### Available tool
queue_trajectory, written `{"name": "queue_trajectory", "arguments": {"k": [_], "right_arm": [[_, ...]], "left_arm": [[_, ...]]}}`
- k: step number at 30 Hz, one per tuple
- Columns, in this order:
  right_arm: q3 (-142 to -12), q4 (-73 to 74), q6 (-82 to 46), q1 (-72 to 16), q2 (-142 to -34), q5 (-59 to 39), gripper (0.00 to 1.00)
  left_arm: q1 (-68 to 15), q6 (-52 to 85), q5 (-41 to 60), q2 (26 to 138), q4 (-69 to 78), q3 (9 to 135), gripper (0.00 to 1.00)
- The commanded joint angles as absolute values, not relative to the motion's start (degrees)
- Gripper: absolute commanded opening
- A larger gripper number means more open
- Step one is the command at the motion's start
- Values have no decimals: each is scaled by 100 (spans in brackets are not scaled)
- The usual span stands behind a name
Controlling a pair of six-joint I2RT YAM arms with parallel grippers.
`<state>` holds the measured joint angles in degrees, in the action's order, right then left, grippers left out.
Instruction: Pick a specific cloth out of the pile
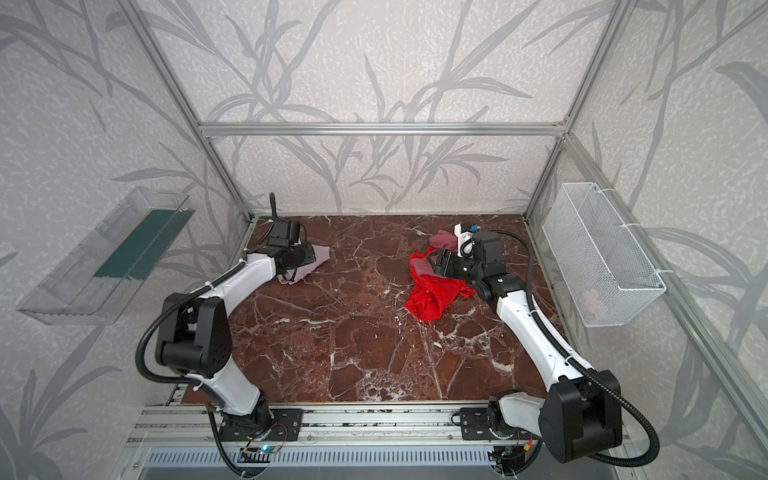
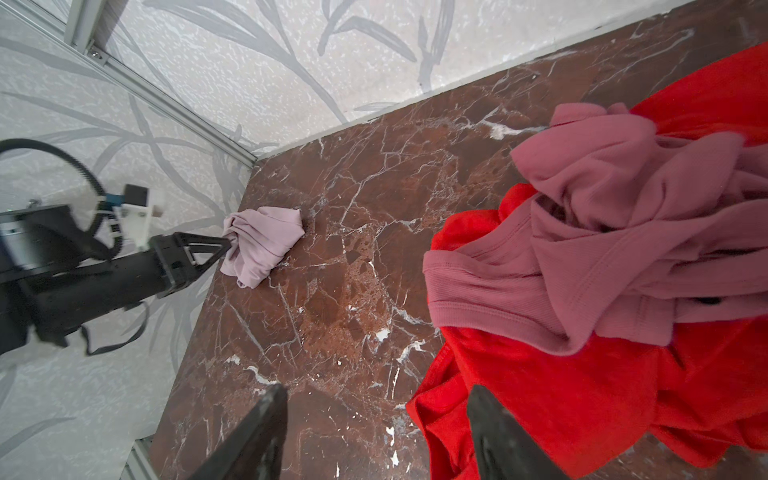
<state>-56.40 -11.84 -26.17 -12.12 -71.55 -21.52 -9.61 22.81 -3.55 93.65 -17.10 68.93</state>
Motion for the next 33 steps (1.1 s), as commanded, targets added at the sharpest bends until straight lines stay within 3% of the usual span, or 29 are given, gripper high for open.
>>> {"name": "queue_trajectory", "arguments": {"k": [1, 4, 5, 6, 7, 10, 18, 21, 33], "right_arm": [[-5683, -1257, -2176, -1138, -6903, -1522, 68], [-5355, -1026, -1862, -1124, -6741, -630, 69], [-5227, -890, -1751, -1125, -6695, -374, 69], [-5043, -711, -1589, -1125, -6644, -72, 70], [-4889, -559, -1493, -1129, -6610, 262, 71], [-4215, 224, -1108, -1125, -6548, 1198, 72], [-2380, 3476, 171, -1125, -7015, 2277, 75], [-2006, 4534, 638, -1129, -7395, 2141, 75], [-1770, 6205, 607, -1136, -8807, 1862, 75]], "left_arm": [[-1155, 1990, -579, 8726, -1404, 6444, 47], [-1169, 1870, -864, 8229, -1082, 5984, 60], [-1161, 1836, -1048, 8105, -1051, 5893, 78], [-1160, 1785, -1262, 7985, -1029, 5788, 87], [-1148, 1685, -1447, 7885, -915, 5660, 89], [-1121, 1346, -1963, 7722, -551, 5287, 91], [-1004, 603, -2612, 7437, 943, 4089, 91], [-939, 559, -2831, 7248, 1611, 3597, 92], [-535, 168, -2865, 7583, 3475, 2572, 92]]}}
